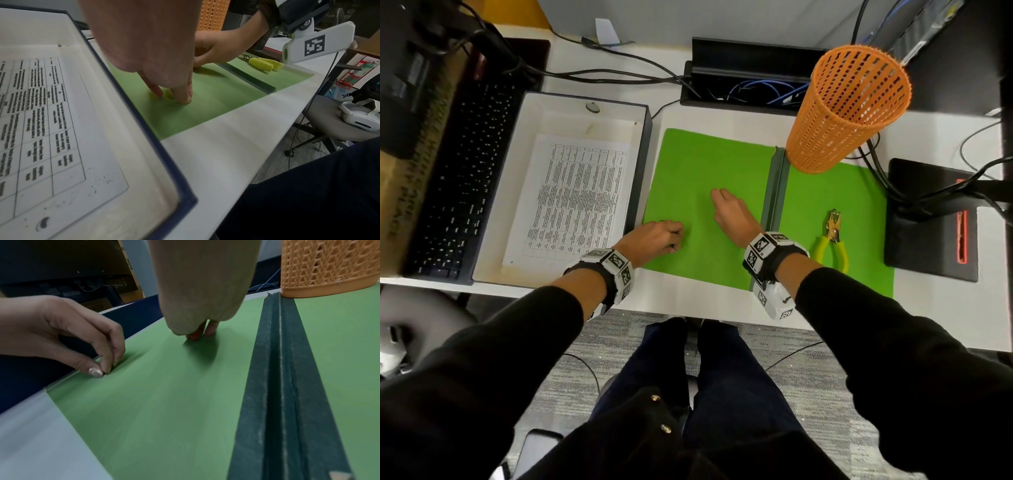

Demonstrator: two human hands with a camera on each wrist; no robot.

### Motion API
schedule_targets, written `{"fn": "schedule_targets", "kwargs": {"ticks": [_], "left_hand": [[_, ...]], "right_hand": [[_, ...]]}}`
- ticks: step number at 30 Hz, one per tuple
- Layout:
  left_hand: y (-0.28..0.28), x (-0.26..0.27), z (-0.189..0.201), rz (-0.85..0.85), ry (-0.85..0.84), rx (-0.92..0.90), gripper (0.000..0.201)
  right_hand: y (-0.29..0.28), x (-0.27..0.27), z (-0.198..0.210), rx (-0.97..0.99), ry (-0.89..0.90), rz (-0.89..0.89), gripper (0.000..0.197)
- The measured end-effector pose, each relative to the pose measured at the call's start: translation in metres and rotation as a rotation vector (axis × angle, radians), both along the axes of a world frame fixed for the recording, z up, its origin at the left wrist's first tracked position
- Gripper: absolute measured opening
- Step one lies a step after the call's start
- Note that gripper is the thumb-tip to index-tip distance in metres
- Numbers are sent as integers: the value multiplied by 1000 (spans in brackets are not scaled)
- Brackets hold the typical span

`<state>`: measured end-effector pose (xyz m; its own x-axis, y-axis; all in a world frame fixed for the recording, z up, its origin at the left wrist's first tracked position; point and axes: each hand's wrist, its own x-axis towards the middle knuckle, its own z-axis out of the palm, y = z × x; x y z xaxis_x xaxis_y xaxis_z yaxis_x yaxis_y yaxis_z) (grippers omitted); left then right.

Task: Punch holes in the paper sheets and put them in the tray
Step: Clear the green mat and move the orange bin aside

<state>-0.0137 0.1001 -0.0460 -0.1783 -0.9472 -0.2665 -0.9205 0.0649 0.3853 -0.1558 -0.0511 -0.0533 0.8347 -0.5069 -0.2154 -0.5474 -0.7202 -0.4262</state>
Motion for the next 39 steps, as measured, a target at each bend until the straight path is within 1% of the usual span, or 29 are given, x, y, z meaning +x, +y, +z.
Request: {"fn": "schedule_targets", "kwargs": {"ticks": [6,10,13,16,18,20,22,24,28,31,33,35,37,39], "left_hand": [[-1,0,1,-36,-52,8,13],[0,0,0,-111,-117,-42,6],[1,1,-2,-176,-149,-81,14],[1,1,1,-267,-198,-79,21],[-1,1,4,-232,-197,-83,19],[-11,5,6,-124,-95,-97,11],[-34,11,17,-5,-29,-88,4],[-62,16,39,61,5,-89,4],[-126,21,89,196,116,-226,4],[-180,11,123,212,239,-371,2],[-213,-6,146,195,306,-420,2],[-241,-27,162,175,355,-441,2],[-261,-48,169,153,393,-456,3],[-274,-64,171,181,385,-465,9]], "right_hand": [[0,0,1,-6,1,-2,34],[0,1,0,-15,5,0,34],[-1,1,-1,-22,4,-1,33],[-1,0,2,6,-5,2,33],[-2,0,7,38,-9,2,31],[-7,1,16,67,-35,-2,28],[-14,5,29,80,-93,-9,25],[-23,9,45,74,-179,-36,23],[-45,9,95,1,-376,-133,15],[-74,-7,135,-97,-572,-227,11],[-101,-23,155,-131,-655,-343,8],[-129,-42,167,-132,-674,-456,5],[-155,-62,169,-128,-608,-544,9],[-172,-80,168,-109,-524,-611,15]]}}
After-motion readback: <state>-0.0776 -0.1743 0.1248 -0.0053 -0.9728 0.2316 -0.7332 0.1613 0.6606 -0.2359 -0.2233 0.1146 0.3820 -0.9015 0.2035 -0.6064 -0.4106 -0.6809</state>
